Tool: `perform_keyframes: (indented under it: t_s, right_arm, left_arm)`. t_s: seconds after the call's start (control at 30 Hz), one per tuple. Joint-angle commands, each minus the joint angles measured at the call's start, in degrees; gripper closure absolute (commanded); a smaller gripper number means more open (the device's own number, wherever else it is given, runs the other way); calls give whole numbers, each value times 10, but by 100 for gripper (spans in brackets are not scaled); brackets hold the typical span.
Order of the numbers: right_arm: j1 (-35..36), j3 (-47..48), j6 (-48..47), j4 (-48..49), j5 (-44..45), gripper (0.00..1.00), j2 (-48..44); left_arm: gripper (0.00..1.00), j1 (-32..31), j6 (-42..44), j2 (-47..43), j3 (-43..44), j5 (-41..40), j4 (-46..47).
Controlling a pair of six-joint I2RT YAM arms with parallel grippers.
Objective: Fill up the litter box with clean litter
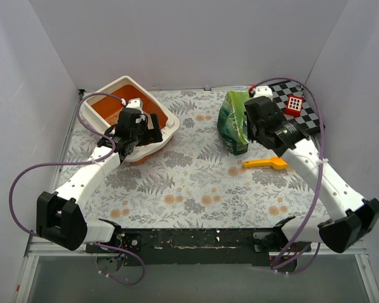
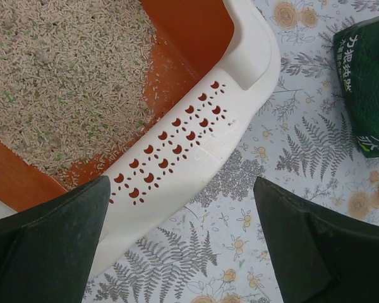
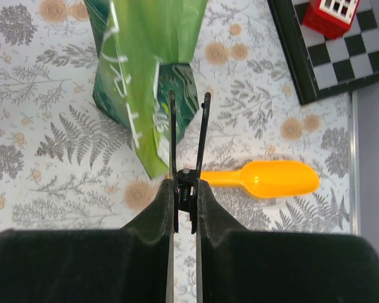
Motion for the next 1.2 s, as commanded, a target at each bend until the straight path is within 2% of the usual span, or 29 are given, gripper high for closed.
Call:
perform_keyframes:
  t_s: [0.0,0.2,0.37,0.47,0.5,0.77,0.83,0.87,0.9,0.97,1.07,1.17]
  right_arm:
    - [-8,-89,83,-69,-26,99,-83]
    - [-59,-263,170,-53,-130,99,-167]
    - [-80,-385,251,-24,-145,99,-234]
    - [-96,-428,284,-9,-153,99,-250]
    - [-102,-436,287,-4,-159,99,-248]
    - [-150,-478,304,32,-151,99,-212]
    - [-154,-474,300,38,-154,85,-203]
    - [-154,-465,298,33,-153,70,-197]
    - [-155,-456,295,28,-153,62,-190]
    - [-155,-435,286,17,-152,50,-184]
    - [-155,-384,270,3,-138,37,-186]
    - [-154,-308,243,-14,-133,31,-168]
  left_arm:
    - [2,-3,-9,-45,-2,10,-11]
    - [2,-3,-21,-71,8,44,-28]
    - [2,-3,-24,-87,2,66,-35]
    - [2,-3,-28,-90,3,70,-37]
    - [2,-3,-29,-91,3,94,-37]
    - [2,-3,-32,-88,-33,126,-17]
    - [2,-3,-29,-88,-42,127,-16]
    - [2,-3,-26,-89,-45,126,-14]
    - [2,-3,-25,-90,-49,125,-14]
    - [2,-3,-19,-89,-51,122,-14]
    - [2,-3,-16,-88,-53,119,-13]
    - [2,-3,-16,-86,-53,123,-10]
